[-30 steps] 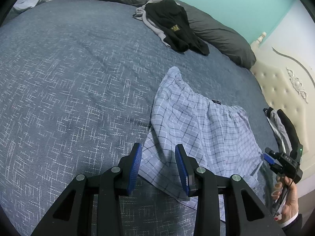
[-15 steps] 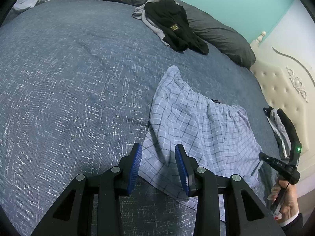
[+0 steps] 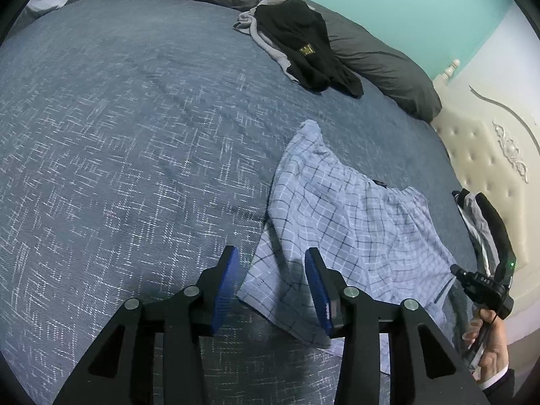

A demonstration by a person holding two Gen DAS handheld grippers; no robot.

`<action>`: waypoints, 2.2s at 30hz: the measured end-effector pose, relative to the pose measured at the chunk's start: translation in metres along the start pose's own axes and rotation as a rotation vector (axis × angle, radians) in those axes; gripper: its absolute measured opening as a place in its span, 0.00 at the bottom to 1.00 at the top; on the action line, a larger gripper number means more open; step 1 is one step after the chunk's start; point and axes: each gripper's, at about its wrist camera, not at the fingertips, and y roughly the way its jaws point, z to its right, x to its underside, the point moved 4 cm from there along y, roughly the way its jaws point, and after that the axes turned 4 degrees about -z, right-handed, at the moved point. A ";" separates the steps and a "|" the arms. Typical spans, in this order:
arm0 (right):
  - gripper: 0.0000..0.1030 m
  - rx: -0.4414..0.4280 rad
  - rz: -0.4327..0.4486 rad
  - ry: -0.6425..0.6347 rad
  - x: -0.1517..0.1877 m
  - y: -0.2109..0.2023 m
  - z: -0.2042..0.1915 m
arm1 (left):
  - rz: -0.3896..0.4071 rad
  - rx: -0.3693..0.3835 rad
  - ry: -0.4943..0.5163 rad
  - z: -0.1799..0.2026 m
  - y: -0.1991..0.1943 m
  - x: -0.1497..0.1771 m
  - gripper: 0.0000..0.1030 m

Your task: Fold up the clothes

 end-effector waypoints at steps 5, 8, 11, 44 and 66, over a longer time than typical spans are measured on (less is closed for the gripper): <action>0.06 -0.015 0.005 0.029 -0.001 0.003 0.002 | -0.022 0.012 -0.004 -0.004 0.002 0.003 0.42; 0.06 -0.020 0.003 0.038 0.000 0.004 0.003 | -0.072 0.032 0.002 -0.005 0.011 0.010 0.42; 0.06 -0.027 0.001 0.048 0.000 0.004 0.006 | -0.111 -0.007 0.027 -0.008 0.023 0.018 0.42; 0.06 -0.043 -0.016 0.097 0.001 0.008 0.008 | 0.022 -0.065 -0.126 -0.052 -0.010 -0.006 0.15; 0.06 -0.065 -0.024 0.102 0.001 0.009 0.009 | 0.044 -0.096 -0.084 -0.054 -0.009 0.001 0.02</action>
